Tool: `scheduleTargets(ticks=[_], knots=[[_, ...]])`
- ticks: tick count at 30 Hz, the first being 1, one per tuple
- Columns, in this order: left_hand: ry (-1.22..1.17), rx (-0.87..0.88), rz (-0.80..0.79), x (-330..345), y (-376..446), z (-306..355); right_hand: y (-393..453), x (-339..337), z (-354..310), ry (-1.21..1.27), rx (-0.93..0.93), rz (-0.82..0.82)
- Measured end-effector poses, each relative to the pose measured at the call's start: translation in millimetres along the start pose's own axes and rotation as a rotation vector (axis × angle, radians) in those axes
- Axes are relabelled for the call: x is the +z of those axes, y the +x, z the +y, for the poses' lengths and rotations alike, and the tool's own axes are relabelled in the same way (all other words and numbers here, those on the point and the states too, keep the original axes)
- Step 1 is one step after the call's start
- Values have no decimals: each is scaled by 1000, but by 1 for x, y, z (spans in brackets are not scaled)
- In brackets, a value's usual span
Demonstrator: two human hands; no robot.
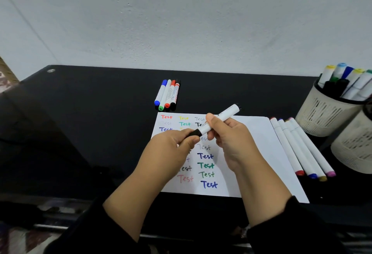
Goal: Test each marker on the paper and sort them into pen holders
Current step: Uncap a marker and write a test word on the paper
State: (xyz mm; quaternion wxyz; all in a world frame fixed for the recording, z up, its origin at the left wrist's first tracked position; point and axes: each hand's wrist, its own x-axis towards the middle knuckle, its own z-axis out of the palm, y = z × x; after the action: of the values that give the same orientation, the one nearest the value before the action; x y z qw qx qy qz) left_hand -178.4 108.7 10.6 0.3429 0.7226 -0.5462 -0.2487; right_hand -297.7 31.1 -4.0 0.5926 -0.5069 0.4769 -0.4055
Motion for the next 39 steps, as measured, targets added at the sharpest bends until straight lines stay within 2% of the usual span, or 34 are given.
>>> scheduleTargets(ticks=[7,13,19,23,32,39], knots=[[66,5,4,1,2,1,1,-1,-2,14,26,-2],[-196,-143,-5,-4,1,0,1,1,-3,37,9,-27],[53,-10,11,1,-5,4,1,4,-4,35,14,23],[-184,-67,29,1,-5,1,-1,2,-4,63,-12,-20],[-5,33,21,-2,-4,-5,-2,-1,-5,38,14,-132],[-105,-64,-55,3,-3,-1,2,6,-3,85,-7,9]])
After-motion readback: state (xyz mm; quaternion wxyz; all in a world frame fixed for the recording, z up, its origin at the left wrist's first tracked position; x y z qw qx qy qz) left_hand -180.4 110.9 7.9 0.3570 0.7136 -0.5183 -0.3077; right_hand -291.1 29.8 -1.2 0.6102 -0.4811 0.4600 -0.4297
